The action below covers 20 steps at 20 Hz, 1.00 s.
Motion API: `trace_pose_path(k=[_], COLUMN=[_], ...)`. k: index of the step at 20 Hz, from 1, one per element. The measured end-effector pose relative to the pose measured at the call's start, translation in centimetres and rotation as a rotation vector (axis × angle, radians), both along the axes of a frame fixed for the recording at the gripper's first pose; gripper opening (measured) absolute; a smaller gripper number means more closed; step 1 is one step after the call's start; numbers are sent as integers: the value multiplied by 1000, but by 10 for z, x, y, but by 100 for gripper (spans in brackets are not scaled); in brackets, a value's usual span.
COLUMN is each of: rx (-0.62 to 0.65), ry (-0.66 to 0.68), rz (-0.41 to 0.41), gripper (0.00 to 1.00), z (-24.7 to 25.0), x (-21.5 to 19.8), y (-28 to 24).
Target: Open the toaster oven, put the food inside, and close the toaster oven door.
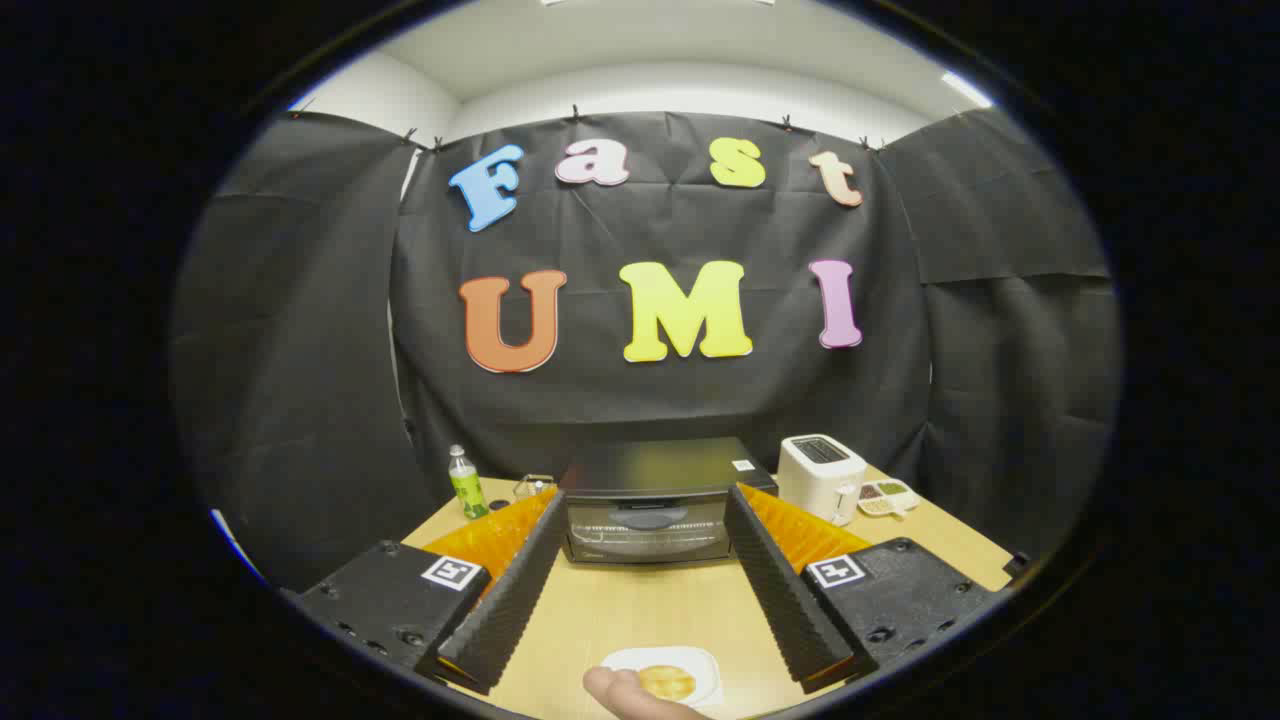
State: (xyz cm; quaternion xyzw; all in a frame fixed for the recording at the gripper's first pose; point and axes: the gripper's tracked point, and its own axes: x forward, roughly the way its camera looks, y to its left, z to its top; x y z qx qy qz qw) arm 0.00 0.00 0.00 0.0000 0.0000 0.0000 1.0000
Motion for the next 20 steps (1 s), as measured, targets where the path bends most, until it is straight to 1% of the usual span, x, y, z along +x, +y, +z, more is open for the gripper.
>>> trace_pose_path(k=[9,13,15,17,20], rx=[16,21,20,-21,-62], ry=[38,35,46,45,48], rz=[-27,-41,-35,-31,-64], gripper=[100,100,100,100,100], z=[-13,-12,-16,-18,-26], x=[20,30,40,56,80], y=[-7,-12,-12,-13,-23])
